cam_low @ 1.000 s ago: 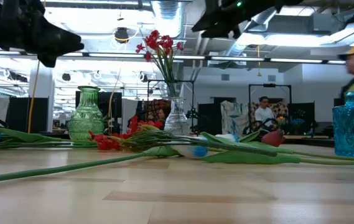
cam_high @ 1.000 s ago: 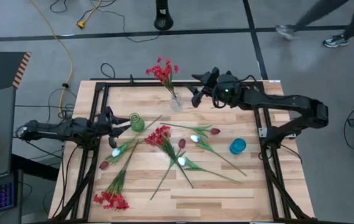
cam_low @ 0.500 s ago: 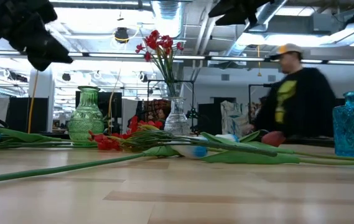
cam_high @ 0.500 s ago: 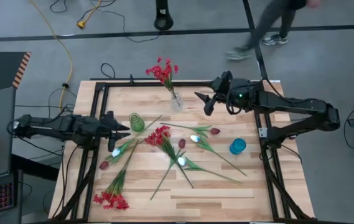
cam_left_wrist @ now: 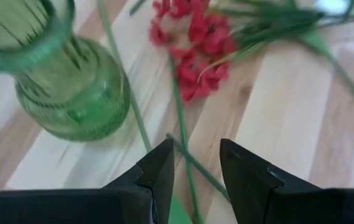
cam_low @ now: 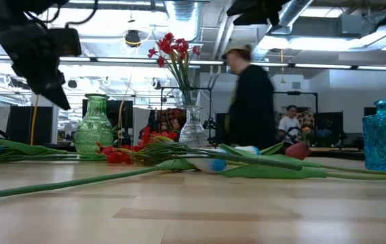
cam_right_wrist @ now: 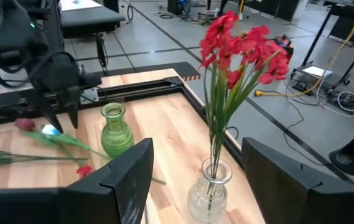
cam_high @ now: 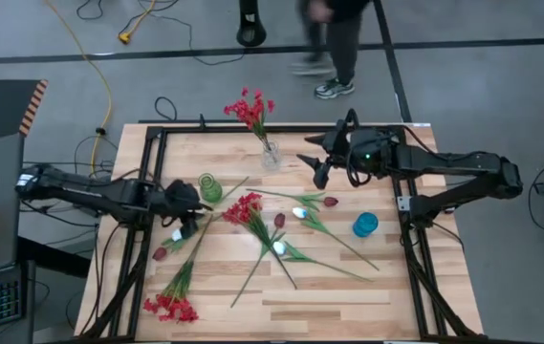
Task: Sort flowers into vase by color
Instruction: Put the top left white tulip into the blue vase
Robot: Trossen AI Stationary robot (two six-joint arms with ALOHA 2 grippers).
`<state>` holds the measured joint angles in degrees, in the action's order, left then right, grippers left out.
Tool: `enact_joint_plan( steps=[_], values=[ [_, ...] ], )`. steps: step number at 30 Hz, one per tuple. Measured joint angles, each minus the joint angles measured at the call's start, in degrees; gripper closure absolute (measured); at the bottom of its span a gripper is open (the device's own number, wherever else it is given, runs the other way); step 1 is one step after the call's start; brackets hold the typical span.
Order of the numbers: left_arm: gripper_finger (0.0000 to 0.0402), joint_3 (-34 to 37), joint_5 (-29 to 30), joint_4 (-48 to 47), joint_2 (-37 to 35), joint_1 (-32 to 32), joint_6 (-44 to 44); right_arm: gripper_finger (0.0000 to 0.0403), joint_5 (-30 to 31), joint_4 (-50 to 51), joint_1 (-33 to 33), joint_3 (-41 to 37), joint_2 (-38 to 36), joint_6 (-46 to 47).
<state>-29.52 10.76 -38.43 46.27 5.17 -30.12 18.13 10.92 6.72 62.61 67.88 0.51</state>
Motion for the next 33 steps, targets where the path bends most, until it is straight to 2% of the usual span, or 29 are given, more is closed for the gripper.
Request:
enact_joint_plan(
  steps=[12, 33],
  values=[
    [0.0285, 0.0, 3.6, 0.1, 11.7, 0.0, -7.9, 0.0131, 0.0, 1.1, -0.4, 0.0, 0.0, -0.1],
    [0.0291, 0.0, 3.4, 3.0, 26.8, 0.0, -11.3, 0.0131, 0.0, 1.1, -0.4, 0.0, 0.0, 0.1]
  ],
)
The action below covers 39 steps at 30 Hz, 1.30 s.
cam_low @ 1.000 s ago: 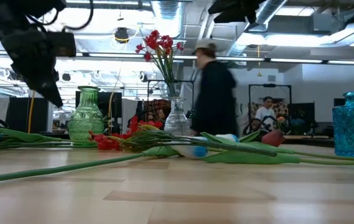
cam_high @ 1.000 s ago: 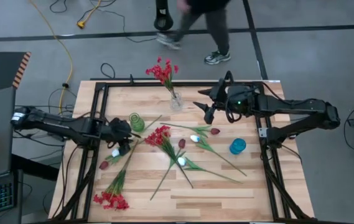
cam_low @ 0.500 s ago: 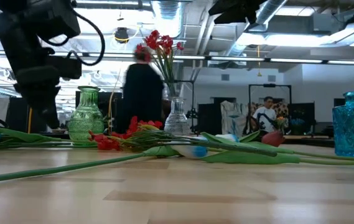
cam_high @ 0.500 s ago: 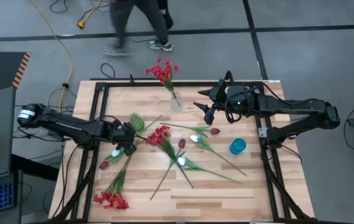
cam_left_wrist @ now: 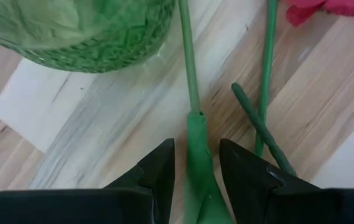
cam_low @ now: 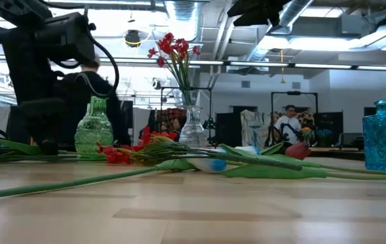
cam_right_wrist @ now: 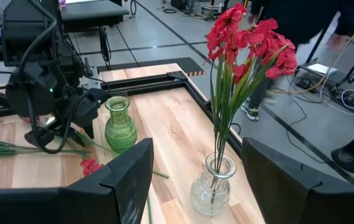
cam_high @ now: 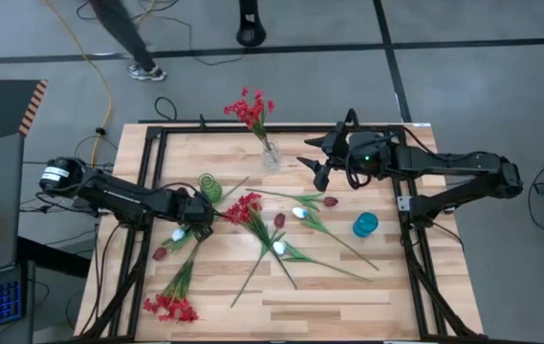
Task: Sort flowers into vase by color
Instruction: Put the top left white tulip into the blue vase
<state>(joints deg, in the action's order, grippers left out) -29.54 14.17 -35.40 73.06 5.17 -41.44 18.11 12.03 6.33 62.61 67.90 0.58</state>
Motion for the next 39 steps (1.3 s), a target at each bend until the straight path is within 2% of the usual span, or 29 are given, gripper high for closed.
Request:
enact_joint_plan(
  steps=[12, 17, 23, 27, 39],
  values=[
    [0.0393, 0.0, -0.6, -0.1, -1.8, 0.0, 0.0, 0.0131, 0.0, 0.0, 0.0, 0.0, 0.0, 0.0],
    [0.0385, 0.0, -2.5, -0.4, -2.8, 0.0, 0.0, 0.0131, -0.5, 0.0, 0.0, 0.0, 0.0, 0.7],
    [0.0382, 0.0, -6.5, -1.5, -4.1, 0.0, 0.2, 0.0131, -5.8, 1.1, -0.6, 0.0, 0.0, 1.4],
    [0.0385, -0.5, -9.2, -2.5, -5.6, 0.0, 0.2, 0.0131, -6.3, 1.0, -2.5, 0.0, 0.0, 1.4],
    [0.0385, -11.9, -16.0, -5.9, -7.6, 0.0, 0.2, 0.0131, -6.2, -1.0, -8.7, 0.0, 2.9, -0.2]
  ],
)
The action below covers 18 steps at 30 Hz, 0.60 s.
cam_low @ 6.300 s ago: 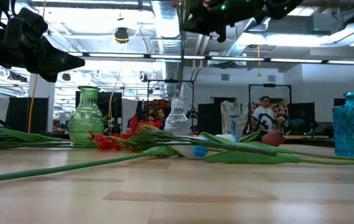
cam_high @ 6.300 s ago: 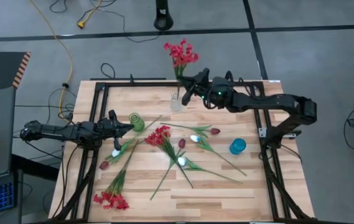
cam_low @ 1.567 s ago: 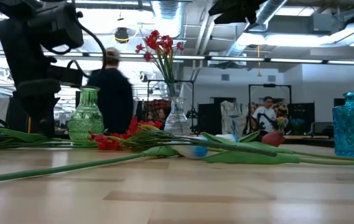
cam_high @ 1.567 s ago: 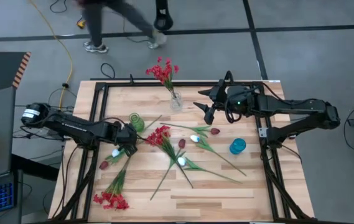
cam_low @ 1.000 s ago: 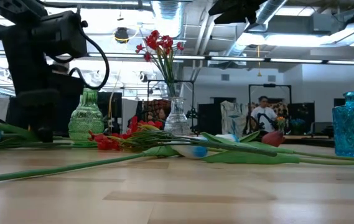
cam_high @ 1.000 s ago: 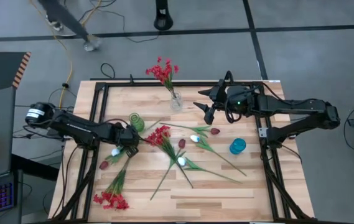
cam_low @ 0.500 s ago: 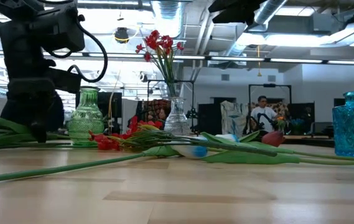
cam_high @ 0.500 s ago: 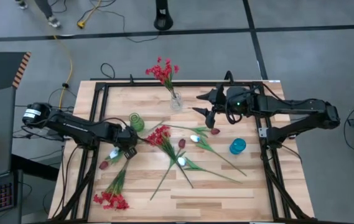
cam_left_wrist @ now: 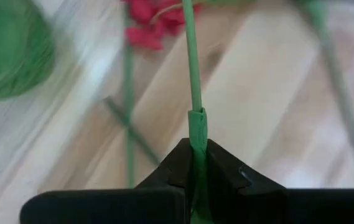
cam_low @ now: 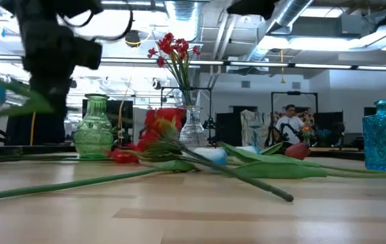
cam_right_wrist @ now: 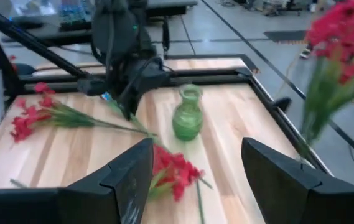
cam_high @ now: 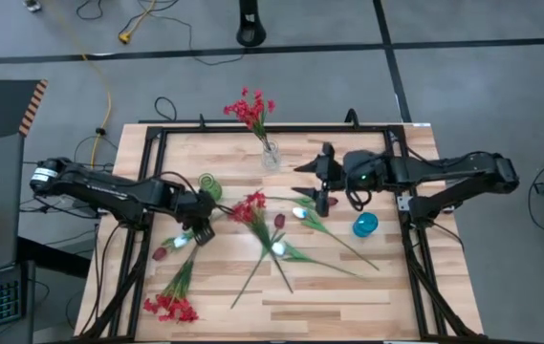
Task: Sort flowers into vase by color
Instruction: Put the top left white tulip into the blue vase
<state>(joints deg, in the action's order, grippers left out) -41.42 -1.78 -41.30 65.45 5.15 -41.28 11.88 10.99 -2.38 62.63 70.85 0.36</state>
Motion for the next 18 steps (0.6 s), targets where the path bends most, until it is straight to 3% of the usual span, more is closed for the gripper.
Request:
enact_joint_plan(
  steps=[5, 18],
  values=[
    [0.0385, -4.7, -1.9, -0.1, 0.0, 0.0, -2.2, 0.0131, 0.1, -4.7, -2.9, 0.0, 5.7, -8.6],
    [0.0385, -8.0, -2.2, 2.1, 0.0, 0.0, -10.6, 0.0131, 3.9, -36.4, -8.2, 0.0, 25.7, -40.7]
  ],
)
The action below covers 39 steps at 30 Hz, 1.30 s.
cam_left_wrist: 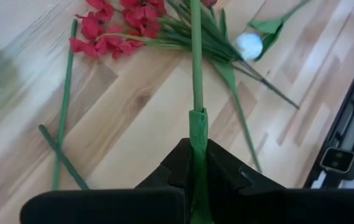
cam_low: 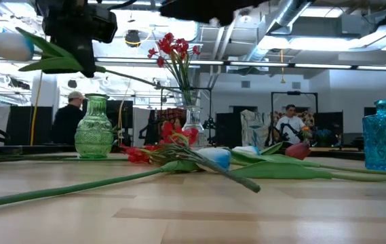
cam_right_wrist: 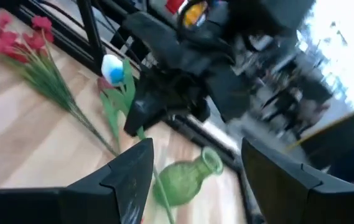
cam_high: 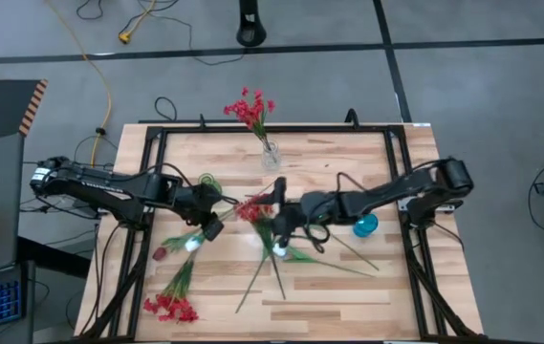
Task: Sort flowers into vase by color
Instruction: Put the top left white tulip into the blue vase
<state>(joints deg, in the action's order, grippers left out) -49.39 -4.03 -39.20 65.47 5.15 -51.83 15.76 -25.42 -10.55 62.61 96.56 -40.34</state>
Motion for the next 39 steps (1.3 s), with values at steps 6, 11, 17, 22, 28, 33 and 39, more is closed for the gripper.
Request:
enact_joint_plan(
  steps=[6, 11, 17, 22, 28, 33, 39],
  values=[
    [0.0385, 0.0, 0.2, 2.3, 0.0, 0.0, -2.3, 0.0133, 0.4, -2.5, -0.4, 3.8, 7.3, -0.7],
    [0.0385, 0.0, 0.2, 6.5, 0.0, 0.0, -3.1, 0.0133, 1.0, -1.3, -0.3, 8.5, 12.8, -3.1],
    [0.0385, 0.0, -0.2, 8.3, 0.0, 0.0, -4.7, 0.0134, 4.8, 1.1, -0.6, 13.4, 17.0, -8.6],
    [0.0385, 0.0, -0.3, 8.5, 0.0, 0.0, -5.0, 0.0134, 8.5, 7.5, -0.6, 14.5, 17.1, -9.2],
    [0.0385, 0.0, -0.3, 9.2, 0.0, 0.0, -5.0, 0.0139, 11.4, 11.2, -0.6, 14.5, 17.1, -9.2],
    [0.0385, 0.0, -0.2, 9.2, 0.0, 0.0, -4.8, 0.0175, 11.4, 11.5, -0.6, 14.5, 17.0, -7.8],
    [0.0385, 0.0, -0.2, 9.2, 0.0, 0.0, -4.6, 0.0243, 11.4, 11.6, -0.6, 14.5, 17.0, -6.2]
  ],
)
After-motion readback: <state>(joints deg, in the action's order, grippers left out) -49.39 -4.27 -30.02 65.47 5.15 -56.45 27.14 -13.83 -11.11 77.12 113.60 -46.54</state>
